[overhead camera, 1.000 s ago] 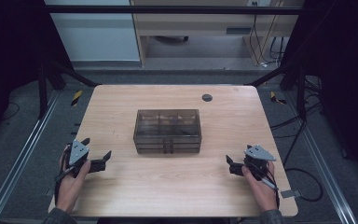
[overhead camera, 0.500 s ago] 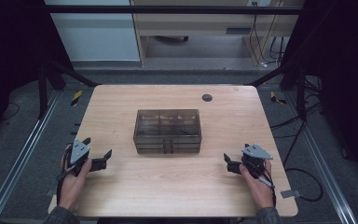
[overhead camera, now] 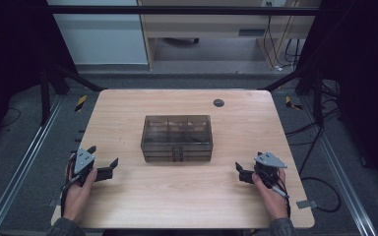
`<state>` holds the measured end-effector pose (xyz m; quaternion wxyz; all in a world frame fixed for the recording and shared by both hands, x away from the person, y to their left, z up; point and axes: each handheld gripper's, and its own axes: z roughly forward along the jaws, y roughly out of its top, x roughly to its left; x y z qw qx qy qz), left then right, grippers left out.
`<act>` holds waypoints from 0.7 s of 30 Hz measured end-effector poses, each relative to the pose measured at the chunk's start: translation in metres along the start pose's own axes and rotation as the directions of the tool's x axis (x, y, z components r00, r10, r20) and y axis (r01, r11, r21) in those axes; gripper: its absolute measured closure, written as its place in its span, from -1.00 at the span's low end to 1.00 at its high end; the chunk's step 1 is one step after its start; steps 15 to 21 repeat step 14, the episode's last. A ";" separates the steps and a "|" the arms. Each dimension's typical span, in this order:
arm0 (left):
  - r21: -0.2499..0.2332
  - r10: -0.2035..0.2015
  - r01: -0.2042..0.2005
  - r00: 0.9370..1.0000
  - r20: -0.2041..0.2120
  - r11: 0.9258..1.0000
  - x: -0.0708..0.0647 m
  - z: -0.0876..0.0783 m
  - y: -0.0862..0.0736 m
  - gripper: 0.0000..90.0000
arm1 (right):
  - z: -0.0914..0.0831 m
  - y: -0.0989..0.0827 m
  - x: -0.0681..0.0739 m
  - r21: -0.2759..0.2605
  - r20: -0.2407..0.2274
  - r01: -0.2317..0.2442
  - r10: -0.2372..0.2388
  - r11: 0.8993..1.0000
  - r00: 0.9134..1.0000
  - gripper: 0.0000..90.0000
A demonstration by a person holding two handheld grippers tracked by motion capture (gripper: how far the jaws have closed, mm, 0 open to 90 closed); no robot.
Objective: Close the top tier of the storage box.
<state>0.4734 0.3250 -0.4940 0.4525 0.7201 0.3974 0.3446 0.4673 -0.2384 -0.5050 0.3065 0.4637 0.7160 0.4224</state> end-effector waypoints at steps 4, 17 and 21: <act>0.001 -0.003 0.003 1.000 0.001 1.000 0.000 0.001 -0.001 -0.92 | 0.001 -0.001 0.000 0.003 -0.002 0.005 -0.005 1.000 1.000 -0.86; 0.011 -0.007 0.007 1.000 0.003 1.000 -0.001 0.003 -0.007 -0.92 | 0.001 -0.001 0.001 0.012 -0.006 0.020 -0.019 1.000 1.000 -0.87; 0.011 -0.007 0.007 1.000 0.003 1.000 -0.001 0.003 -0.007 -0.92 | 0.001 -0.001 0.001 0.012 -0.006 0.020 -0.019 1.000 1.000 -0.87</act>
